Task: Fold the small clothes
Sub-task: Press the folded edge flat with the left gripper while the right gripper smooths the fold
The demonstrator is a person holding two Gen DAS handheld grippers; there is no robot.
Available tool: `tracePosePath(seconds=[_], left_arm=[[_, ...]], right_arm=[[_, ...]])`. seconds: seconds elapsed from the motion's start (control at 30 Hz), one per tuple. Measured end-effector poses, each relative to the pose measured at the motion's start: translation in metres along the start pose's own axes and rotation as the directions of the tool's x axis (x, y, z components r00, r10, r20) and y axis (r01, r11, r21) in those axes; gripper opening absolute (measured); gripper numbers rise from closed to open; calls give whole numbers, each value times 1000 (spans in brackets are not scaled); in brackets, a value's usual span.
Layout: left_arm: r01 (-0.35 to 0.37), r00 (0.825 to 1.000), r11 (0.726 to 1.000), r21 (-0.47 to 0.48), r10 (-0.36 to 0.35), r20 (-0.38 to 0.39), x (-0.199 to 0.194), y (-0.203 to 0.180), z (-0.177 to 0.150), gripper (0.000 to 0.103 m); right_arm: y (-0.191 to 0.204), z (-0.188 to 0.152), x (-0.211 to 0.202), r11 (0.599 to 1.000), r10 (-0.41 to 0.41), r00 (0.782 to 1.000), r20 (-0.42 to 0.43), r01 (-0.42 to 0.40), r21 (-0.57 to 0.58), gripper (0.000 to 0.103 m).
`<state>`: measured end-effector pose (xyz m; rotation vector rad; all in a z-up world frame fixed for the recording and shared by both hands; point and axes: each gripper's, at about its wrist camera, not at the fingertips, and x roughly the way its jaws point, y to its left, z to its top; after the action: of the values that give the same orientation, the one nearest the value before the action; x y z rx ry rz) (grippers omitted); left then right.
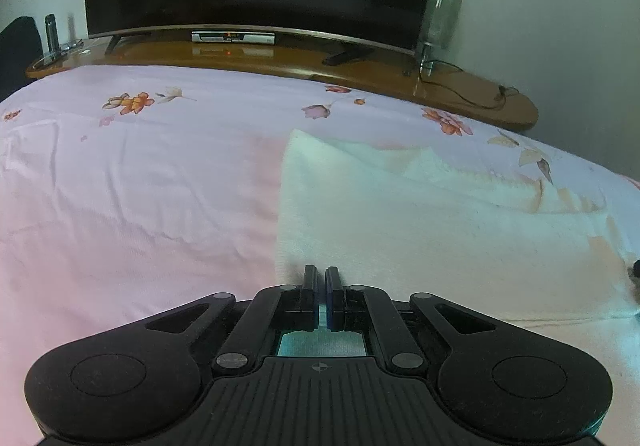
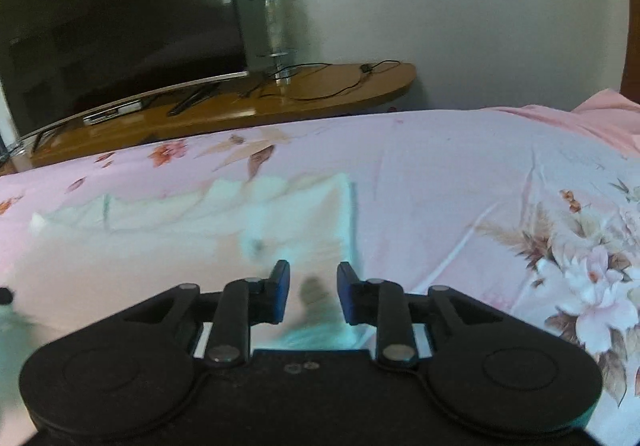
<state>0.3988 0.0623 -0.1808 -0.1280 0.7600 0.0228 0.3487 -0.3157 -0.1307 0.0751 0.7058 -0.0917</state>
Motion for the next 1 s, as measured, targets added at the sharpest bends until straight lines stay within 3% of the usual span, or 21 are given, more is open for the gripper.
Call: tracePosePath(seconds=[0.1,0.17,0.2,0.3,0.37,0.5,0.63,0.77,0.87,1.0], left_arm=[[-4,1000,1000,-9,4,23,0,0,-5,4],[-4,999,1000,-25,5,37,0,1,-7,4],[-4,999,999,-32,5,39,0,1,-8,4],[4,999,997,-81,-1,37,-2,7,-9,4],[-2,999,996,-92,6,35,-5,7,-9,4],[6,998,996,-85,-1,61,-14,-2,0,4],[53,997,998,-36,-51,66,-6,-26,14,4],[-1,1000,1000,20,0,13,21,-36,16,4],[-15,999,999,34,14,36,22,-28,12,4],[-5,999,1000,8,5,38,18,-19,8,3]], right_arm=[[0,2,18,999,-18,1000,-14,18,-30,28],[5,-1,29,995,-48,999,-24,45,-86,17],[4,-3,33,992,-81,997,-17,79,-96,16],[-12,-2,33,998,-56,998,-27,57,21,16],[-11,0,29,999,-46,999,-27,47,25,15],[0,6,3,1000,31,997,77,-30,-4,19],[17,5,15,996,87,996,13,-86,-29,19],[48,-2,33,988,125,991,-46,-129,-90,19],[68,-6,39,977,113,993,-32,-117,-178,21],[48,3,47,990,116,993,-28,-118,-75,21]])
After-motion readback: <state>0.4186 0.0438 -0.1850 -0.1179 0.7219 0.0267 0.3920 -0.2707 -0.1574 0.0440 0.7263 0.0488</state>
